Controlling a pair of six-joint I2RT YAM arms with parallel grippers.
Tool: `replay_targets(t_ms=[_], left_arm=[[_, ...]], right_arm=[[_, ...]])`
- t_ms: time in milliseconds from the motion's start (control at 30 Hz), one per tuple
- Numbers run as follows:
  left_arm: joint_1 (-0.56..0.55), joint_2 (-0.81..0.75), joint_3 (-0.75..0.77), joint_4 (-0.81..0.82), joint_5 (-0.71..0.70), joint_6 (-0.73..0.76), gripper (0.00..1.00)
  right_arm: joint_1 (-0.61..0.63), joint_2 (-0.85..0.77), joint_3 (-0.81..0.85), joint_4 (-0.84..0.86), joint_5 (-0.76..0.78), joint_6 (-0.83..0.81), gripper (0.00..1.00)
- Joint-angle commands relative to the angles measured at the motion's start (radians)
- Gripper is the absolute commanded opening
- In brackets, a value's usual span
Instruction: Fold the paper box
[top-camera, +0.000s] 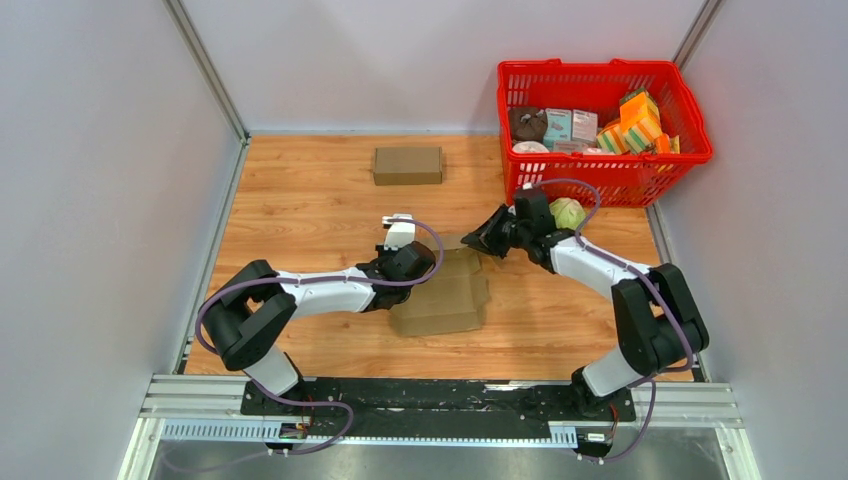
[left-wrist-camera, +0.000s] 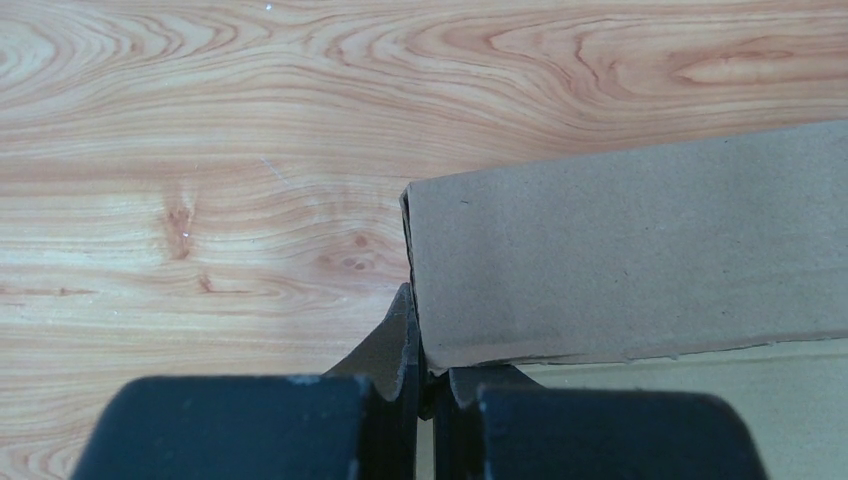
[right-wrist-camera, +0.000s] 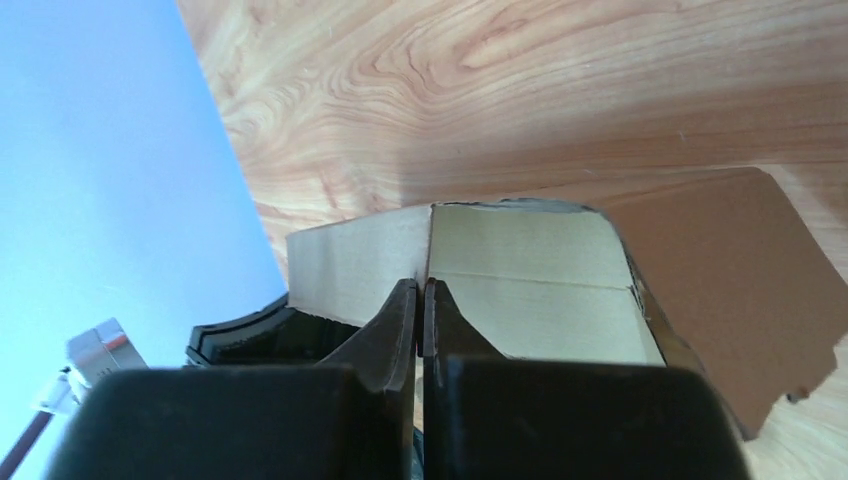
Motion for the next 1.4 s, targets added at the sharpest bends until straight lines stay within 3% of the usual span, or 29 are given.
replay_targets(t_ms=[0,133,200,267,367,433,533,567,633,667,700,933,1367], left_arm=[[-0.004,-0.009,-0.009,-0.04,0.036,-0.007,0.0],[-0.004,-0.009,-0.014,-0.043,0.028,-0.017,0.0],[-0.004,-0.014,-0.023,-0.042,0.022,-0.027,0.0],[-0.004,-0.019,-0.032,-0.042,0.018,-0.033,0.0],[-0.004,-0.023,-0.032,-0.039,0.024,-0.027,0.0],[-0.004,-0.025,-0.032,-0.045,0.027,-0.027,0.0],[-0.005,-0.028,-0.03,-0.042,0.038,-0.024,0.0],[-0.004,-0.028,-0.03,-0.042,0.042,-0.024,0.0],[-0.004,-0.026,-0.029,-0.043,0.041,-0.023,0.0],[-0.004,-0.025,-0.029,-0.043,0.044,-0.024,0.0],[-0.004,-0.022,-0.029,-0.043,0.044,-0.026,0.0],[-0.004,-0.022,-0.029,-0.057,0.045,-0.047,0.0],[-0.004,-0.032,-0.02,-0.071,0.033,-0.046,0.0]], right_arm=[[-0.012,0.006,-0.1,0.298,-0.062,0.221,0.0],[-0.041,0.06,-0.202,0.566,-0.119,0.295,0.0],[-0.058,0.051,-0.218,0.564,-0.139,0.267,0.26],[-0.064,-0.003,-0.232,0.46,-0.102,0.137,0.47],[-0.061,-0.124,-0.21,0.198,-0.023,-0.161,0.62],[-0.057,-0.175,-0.192,0.033,0.0,-0.292,0.62],[-0.025,-0.245,-0.218,-0.042,0.088,-0.461,0.56],[-0.009,-0.247,-0.213,-0.074,0.175,-0.512,0.4],[0.046,-0.22,-0.18,-0.128,0.249,-0.556,0.22],[0.064,-0.203,-0.166,-0.139,0.328,-0.566,0.05],[0.093,-0.181,-0.129,-0.14,0.349,-0.585,0.0],[0.146,0.0,-0.005,-0.16,0.51,-0.632,0.0],[0.152,0.012,-0.06,0.009,0.281,-0.589,0.0]])
